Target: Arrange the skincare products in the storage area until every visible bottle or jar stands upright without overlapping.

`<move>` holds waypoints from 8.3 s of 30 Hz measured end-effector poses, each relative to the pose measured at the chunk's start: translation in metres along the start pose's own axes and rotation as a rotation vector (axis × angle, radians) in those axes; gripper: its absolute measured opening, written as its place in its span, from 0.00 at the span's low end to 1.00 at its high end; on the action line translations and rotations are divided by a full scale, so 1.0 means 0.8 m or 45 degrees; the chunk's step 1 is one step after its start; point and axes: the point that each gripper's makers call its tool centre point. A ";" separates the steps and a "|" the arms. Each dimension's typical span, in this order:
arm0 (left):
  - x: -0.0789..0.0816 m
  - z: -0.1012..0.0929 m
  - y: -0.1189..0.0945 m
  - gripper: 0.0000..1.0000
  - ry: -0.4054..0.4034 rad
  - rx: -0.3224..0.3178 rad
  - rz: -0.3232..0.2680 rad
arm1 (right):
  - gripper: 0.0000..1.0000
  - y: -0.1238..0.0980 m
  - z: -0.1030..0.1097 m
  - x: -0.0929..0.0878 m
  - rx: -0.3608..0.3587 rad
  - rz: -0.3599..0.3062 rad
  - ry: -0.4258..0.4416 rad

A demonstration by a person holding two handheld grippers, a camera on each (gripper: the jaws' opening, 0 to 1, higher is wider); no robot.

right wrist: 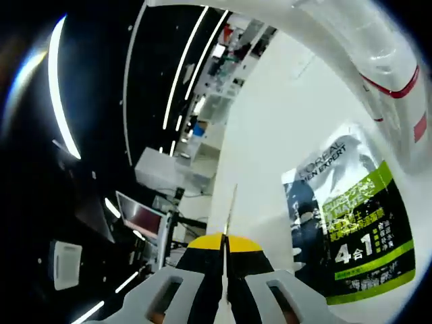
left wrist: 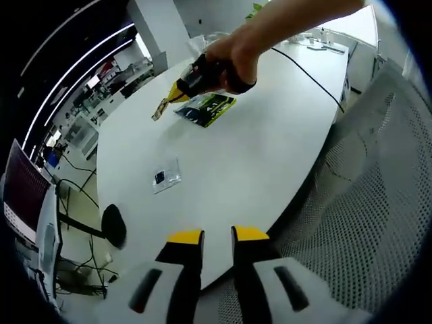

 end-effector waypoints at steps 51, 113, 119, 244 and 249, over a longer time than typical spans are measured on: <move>0.002 0.000 -0.008 0.06 -0.093 -0.013 -0.010 | 0.06 0.008 -0.061 -0.001 -0.294 0.058 0.012; -0.001 0.012 -0.008 0.03 -0.113 0.038 -0.006 | 0.31 0.047 0.001 -0.009 -0.281 0.704 -1.159; -0.002 0.012 -0.007 0.02 -0.115 0.033 0.002 | 0.34 0.055 -0.007 0.013 -0.330 0.828 -1.327; 0.092 -0.021 -0.052 0.29 -0.516 -0.312 -0.486 | 0.40 -0.194 0.101 -0.262 0.105 0.736 -2.461; 0.093 -0.023 -0.054 0.28 -0.528 -0.324 -0.485 | 0.40 -0.195 0.120 -0.282 0.209 0.695 -2.610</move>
Point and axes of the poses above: the point that each gripper's makers call its tool centre point, and the gripper's own axes: y roughly forward along the fingers, z roughly to its left, x roughly out of its top, and after that the axes turned 3 degrees about x, right-handed
